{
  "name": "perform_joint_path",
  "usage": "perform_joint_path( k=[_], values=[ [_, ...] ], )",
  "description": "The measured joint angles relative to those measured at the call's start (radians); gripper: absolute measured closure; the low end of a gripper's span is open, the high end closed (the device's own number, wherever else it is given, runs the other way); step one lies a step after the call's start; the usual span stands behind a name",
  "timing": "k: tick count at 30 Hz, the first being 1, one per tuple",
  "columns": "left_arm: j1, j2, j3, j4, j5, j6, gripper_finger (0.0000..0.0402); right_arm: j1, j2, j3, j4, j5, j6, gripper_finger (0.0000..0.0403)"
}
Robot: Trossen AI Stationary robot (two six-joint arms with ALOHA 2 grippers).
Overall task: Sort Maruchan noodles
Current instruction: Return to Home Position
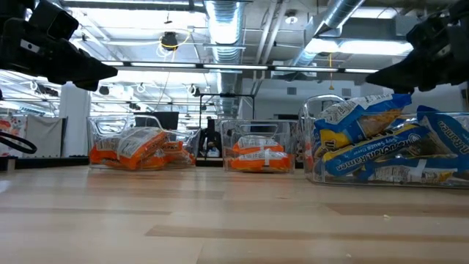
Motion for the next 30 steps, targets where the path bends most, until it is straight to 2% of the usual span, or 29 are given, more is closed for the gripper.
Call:
perform_joint_path(
  k=[8,10,30],
  values=[
    [0.000,0.000,-0.001,0.003,0.001,-0.001,0.0401,0.026,0.018,-0.001,-0.003,-0.007,0.162,0.0378],
    [0.000,0.000,-0.021,0.062,0.001,0.003,0.0401,0.025,0.019,-0.001,-0.004,-0.007,0.189,0.0377],
    [0.001,-0.003,-0.027,0.091,0.007,0.000,0.0401,0.025,0.019,-0.002,-0.006,-0.007,0.192,0.0372]
  ],
)
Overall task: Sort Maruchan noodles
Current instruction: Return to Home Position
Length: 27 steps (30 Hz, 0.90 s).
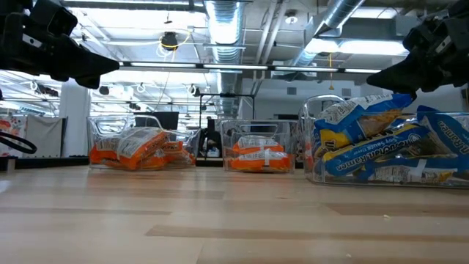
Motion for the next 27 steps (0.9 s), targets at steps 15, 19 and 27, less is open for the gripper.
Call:
perform_joint_path(
  k=[15,19,27],
  values=[
    [0.000,0.000,-0.002,0.001,0.000,0.001,0.0401,-0.004,-0.039,-0.004,0.021,0.000,0.000,0.0372],
    [0.000,-0.001,-0.002,0.001,0.000,0.004,0.0401,-0.018,-0.039,-0.057,0.177,-0.001,0.000,0.0372],
    [0.000,-0.001,-0.003,0.001,0.000,0.000,0.0401,-0.018,-0.040,-0.056,0.181,-0.002,-0.001,0.0372]
  ],
)
